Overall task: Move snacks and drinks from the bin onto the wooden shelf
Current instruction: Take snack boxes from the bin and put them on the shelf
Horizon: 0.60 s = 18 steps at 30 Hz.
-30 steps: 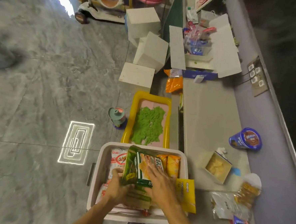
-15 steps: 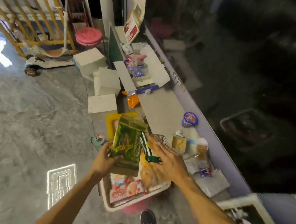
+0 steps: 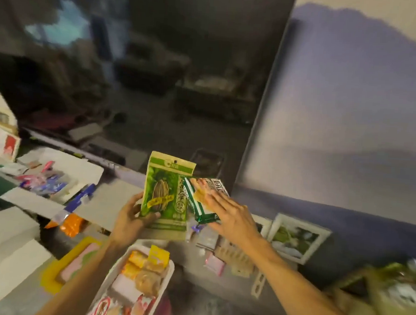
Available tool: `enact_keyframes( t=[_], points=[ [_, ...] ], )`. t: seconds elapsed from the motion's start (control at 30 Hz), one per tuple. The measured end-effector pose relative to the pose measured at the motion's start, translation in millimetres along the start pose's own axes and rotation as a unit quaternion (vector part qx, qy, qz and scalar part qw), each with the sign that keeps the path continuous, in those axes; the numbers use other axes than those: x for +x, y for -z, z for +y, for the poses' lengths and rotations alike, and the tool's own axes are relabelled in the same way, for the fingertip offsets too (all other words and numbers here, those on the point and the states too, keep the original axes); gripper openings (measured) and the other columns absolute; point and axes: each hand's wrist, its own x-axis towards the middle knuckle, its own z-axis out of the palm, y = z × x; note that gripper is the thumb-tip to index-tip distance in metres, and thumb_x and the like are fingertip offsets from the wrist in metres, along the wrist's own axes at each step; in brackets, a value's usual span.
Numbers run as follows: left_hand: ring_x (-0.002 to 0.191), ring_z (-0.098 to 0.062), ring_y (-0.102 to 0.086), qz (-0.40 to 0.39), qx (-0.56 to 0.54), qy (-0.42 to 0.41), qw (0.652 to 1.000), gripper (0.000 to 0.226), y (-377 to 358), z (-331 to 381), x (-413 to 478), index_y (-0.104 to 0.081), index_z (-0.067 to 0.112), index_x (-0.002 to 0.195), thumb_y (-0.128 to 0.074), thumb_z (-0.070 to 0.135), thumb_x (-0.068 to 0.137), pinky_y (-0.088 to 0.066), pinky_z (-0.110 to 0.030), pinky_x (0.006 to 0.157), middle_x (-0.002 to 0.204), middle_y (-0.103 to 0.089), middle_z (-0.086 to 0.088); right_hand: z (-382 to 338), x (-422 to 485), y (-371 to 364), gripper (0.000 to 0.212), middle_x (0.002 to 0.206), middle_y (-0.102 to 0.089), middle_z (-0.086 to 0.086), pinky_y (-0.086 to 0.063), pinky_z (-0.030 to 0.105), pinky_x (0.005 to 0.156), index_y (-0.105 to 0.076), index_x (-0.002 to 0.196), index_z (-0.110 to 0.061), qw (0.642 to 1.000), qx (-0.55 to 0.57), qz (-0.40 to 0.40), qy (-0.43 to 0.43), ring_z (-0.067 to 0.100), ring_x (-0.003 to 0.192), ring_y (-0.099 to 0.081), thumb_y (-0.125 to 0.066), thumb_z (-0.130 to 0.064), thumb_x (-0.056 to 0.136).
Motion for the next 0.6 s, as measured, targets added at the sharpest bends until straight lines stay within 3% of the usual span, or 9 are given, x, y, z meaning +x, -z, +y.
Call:
enact_keyframes(
  t=[0.17, 0.3, 0.5, 0.6],
  points=[
    [0.111, -0.029, -0.074, -0.121, 0.018, -0.048, 0.991, 0.067, -128, 46, -6, -0.061, 0.026, 0.137, -0.090, 0.004, 0.080, -0.061, -0.050, 0.094, 0.119, -0.077, -0.008, 66, -114, 77, 0.096, 0.161, -0.049, 0.007, -0.058, 0.047, 0.101, -0.046, 0.160, -0.018, 0.989, -0.080, 0.028, -0.120, 0.026, 0.142, -0.056, -0.088, -0.046, 0.079],
    [0.111, -0.026, -0.075, -0.214, 0.029, -0.072, 0.974, 0.066, -250, 73, -40, -0.061, 0.027, 0.135, -0.087, 0.000, 0.081, -0.060, -0.053, 0.098, 0.120, -0.077, -0.007, 116, -231, 134, 0.097, 0.149, -0.062, 0.011, -0.063, 0.049, 0.088, -0.058, 0.151, -0.013, 0.970, -0.095, 0.025, -0.222, 0.029, 0.129, -0.067, -0.097, -0.042, 0.067],
    [0.111, -0.023, -0.074, -0.317, 0.041, -0.091, 0.943, 0.067, -448, 88, -128, -0.059, 0.032, 0.136, -0.088, 0.006, 0.082, -0.063, -0.046, 0.091, 0.122, -0.075, -0.004, 182, -424, 206, 0.092, 0.147, -0.063, 0.010, -0.061, 0.051, 0.094, -0.059, 0.150, -0.012, 0.931, -0.132, 0.041, -0.337, 0.030, 0.127, -0.068, -0.096, -0.041, 0.071],
    [0.109, -0.021, -0.076, -0.361, 0.041, -0.094, 0.927, 0.066, -539, 85, -173, -0.061, 0.038, 0.135, -0.090, 0.012, 0.081, -0.064, -0.049, 0.090, 0.122, -0.076, -0.001, 212, -513, 237, 0.078, 0.144, -0.066, 0.009, -0.062, 0.050, 0.088, -0.060, 0.147, -0.013, 0.911, -0.145, 0.034, -0.384, 0.029, 0.123, -0.070, -0.079, -0.046, 0.079]
  ],
)
